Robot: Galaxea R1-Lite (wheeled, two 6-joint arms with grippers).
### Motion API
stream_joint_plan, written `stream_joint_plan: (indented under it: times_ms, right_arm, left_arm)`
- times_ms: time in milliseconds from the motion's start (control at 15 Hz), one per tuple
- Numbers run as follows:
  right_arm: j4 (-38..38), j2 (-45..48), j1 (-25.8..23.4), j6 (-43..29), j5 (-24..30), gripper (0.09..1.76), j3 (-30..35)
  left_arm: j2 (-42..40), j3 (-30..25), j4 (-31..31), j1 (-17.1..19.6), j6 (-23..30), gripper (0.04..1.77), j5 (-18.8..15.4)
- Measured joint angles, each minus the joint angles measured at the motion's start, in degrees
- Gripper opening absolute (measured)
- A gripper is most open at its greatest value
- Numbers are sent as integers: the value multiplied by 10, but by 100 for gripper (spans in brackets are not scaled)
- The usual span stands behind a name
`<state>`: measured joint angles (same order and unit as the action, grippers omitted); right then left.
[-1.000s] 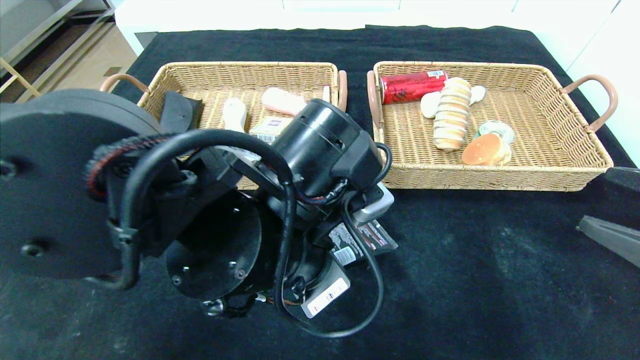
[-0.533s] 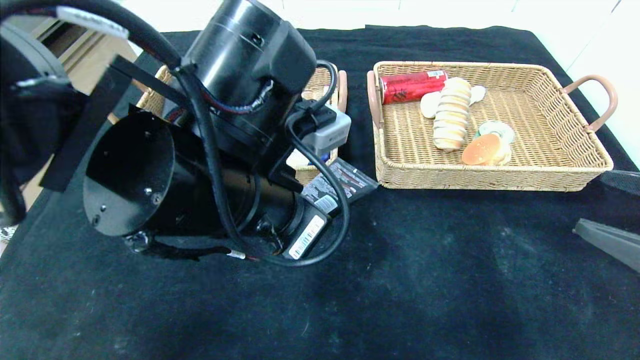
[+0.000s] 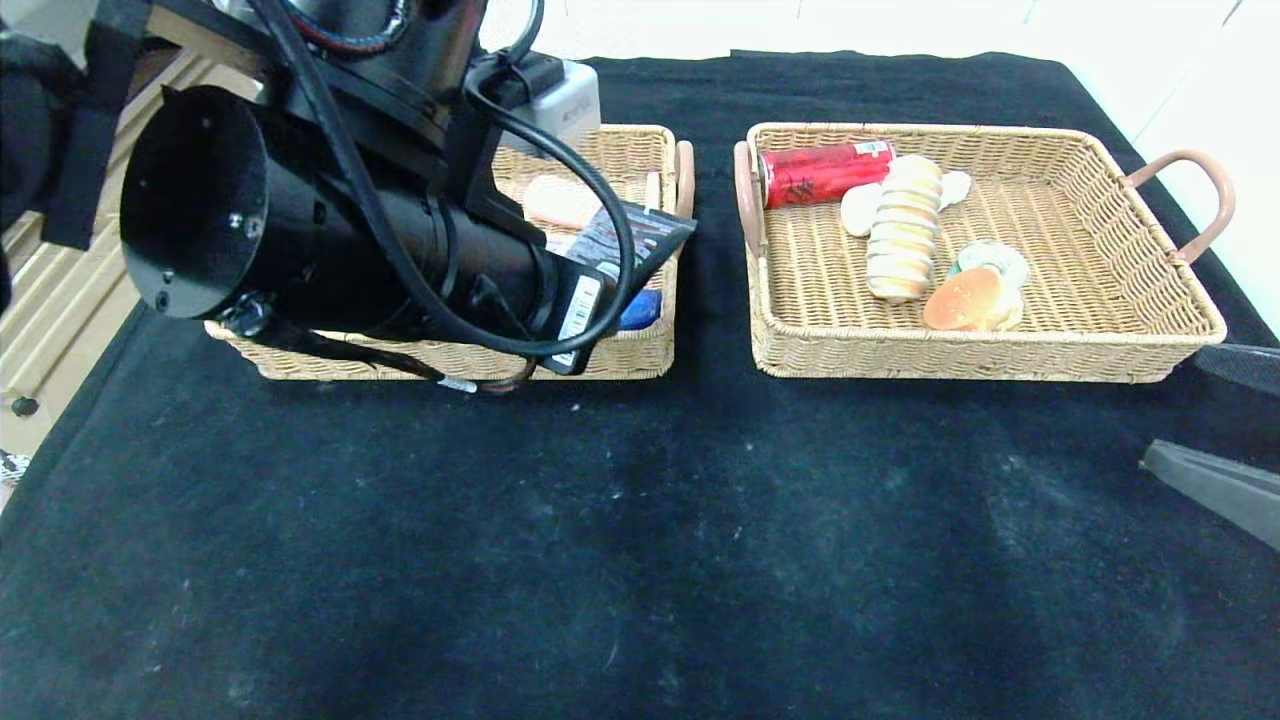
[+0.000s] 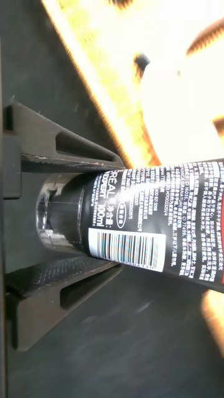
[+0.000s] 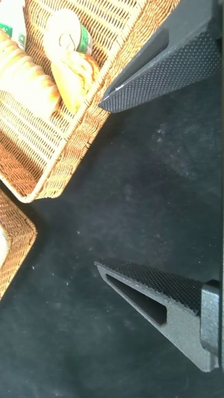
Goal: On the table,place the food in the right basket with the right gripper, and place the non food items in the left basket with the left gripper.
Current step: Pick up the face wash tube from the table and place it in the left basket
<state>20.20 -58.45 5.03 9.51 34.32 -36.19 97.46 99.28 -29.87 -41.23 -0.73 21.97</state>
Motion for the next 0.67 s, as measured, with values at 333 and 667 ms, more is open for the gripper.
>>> stream_joint_plan:
  times_ms: [333,667]
  right_arm:
    - [0,-2,1,0,-1,171,0]
    - [0,-5,2,0,-1,171,1]
  left_arm:
    - [20,23,64,62,2,84,-2]
    - [62,54,116,101,22,84,9]
